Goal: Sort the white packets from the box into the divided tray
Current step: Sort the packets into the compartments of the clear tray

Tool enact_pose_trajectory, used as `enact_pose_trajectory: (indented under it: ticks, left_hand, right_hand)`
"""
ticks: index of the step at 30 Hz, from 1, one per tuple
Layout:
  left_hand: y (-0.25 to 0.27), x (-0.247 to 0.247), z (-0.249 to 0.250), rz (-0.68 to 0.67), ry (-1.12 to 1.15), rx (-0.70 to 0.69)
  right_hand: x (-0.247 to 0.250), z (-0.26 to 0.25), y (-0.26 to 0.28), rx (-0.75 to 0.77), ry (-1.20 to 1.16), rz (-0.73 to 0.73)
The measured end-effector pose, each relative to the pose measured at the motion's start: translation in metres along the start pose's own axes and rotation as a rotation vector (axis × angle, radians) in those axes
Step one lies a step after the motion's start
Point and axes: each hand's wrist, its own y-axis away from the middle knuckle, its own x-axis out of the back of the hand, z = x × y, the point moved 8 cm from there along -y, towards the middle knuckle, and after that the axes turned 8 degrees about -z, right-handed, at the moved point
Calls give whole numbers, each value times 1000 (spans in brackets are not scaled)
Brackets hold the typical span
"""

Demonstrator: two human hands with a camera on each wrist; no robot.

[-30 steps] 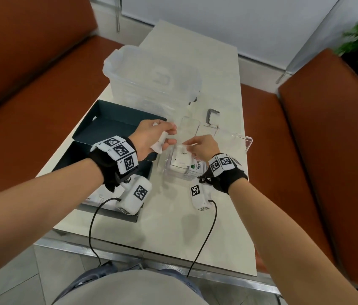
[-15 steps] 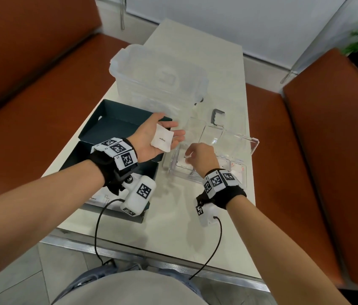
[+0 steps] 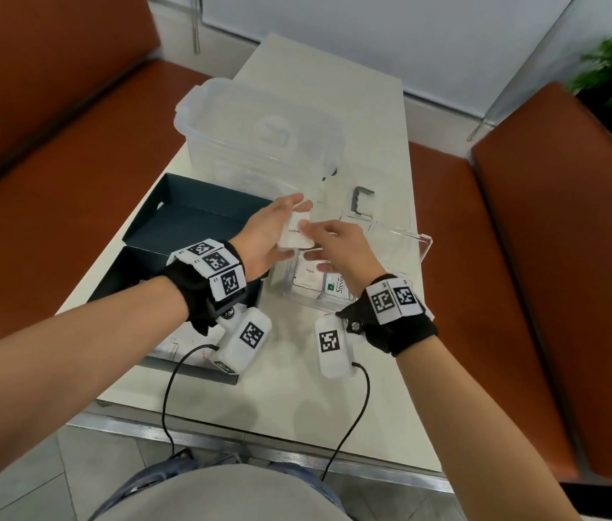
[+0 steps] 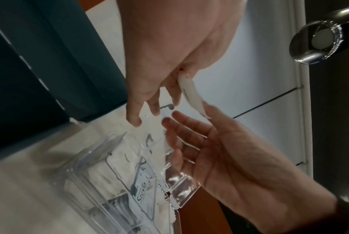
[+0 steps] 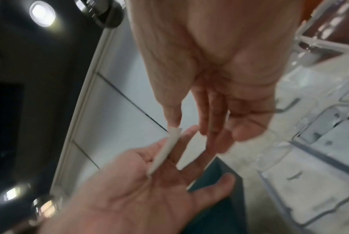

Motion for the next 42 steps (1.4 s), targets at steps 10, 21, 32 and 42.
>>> enact_pose_trajectory:
  ticks: [10,21,32,42]
  left_hand:
    - [-4,5,-1,-4,-303,-75]
    - [-7,24,-27,49,-419,83]
    - [-7,19,-26,-5,-740,94]
    - [-5,18,-19,-32,-716,46]
  right_hand:
    - [35,-10,-1,60,-330,87]
    - [33,17,-24,2,247,29]
    - [9,34,-27,7,575,116]
    - [-11,41,-24,42,848,5]
